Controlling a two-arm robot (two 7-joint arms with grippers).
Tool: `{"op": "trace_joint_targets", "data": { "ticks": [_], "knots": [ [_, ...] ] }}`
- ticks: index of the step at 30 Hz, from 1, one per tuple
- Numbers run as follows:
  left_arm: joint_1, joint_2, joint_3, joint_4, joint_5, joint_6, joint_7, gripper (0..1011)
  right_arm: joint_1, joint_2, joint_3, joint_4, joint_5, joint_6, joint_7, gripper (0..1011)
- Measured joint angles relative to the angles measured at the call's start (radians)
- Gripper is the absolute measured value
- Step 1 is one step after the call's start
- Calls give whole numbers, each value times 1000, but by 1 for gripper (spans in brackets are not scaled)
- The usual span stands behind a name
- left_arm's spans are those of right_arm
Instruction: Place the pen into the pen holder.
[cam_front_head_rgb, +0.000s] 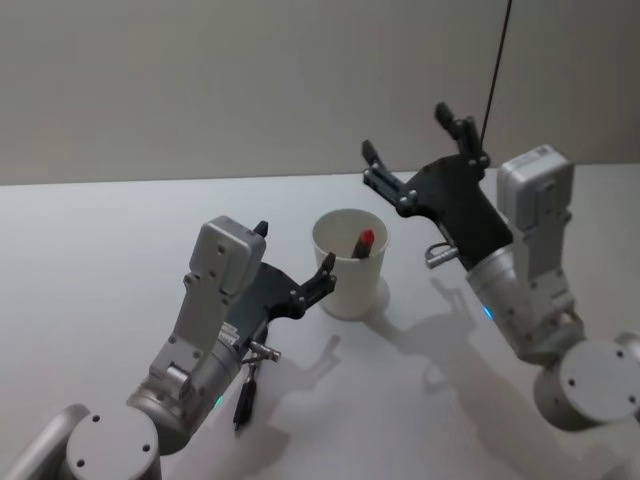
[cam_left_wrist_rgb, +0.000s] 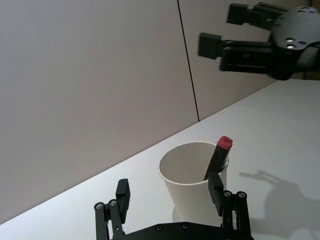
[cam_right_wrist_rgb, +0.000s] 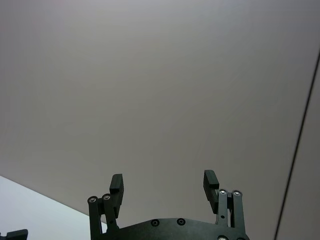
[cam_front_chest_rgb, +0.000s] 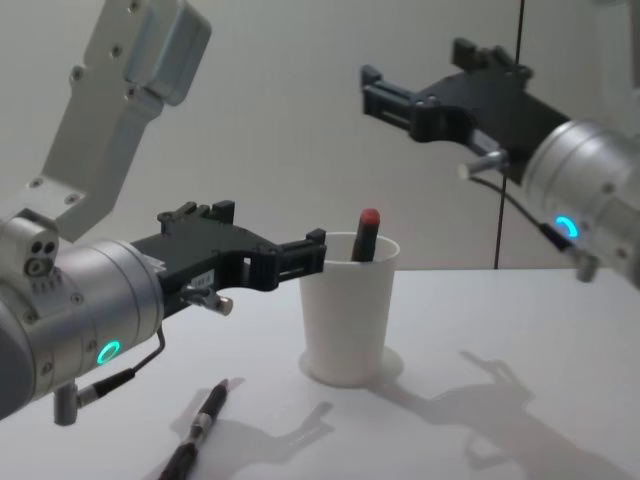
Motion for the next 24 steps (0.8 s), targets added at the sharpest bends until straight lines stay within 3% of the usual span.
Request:
{"op": "trace_joint_targets", "data": {
  "ticks": [4,14,24],
  "knots": [
    [0,0,0,0,0,0,0,1003,-58,26,1,-84,-11,42,-65,1002],
    [0,0,0,0,0,0,0,1003,-161,73,4,-218,-19,108,-167,1002],
    [0,0,0,0,0,0,0,1003,-234,105,11,-295,-16,143,-238,1002]
  ]
}}
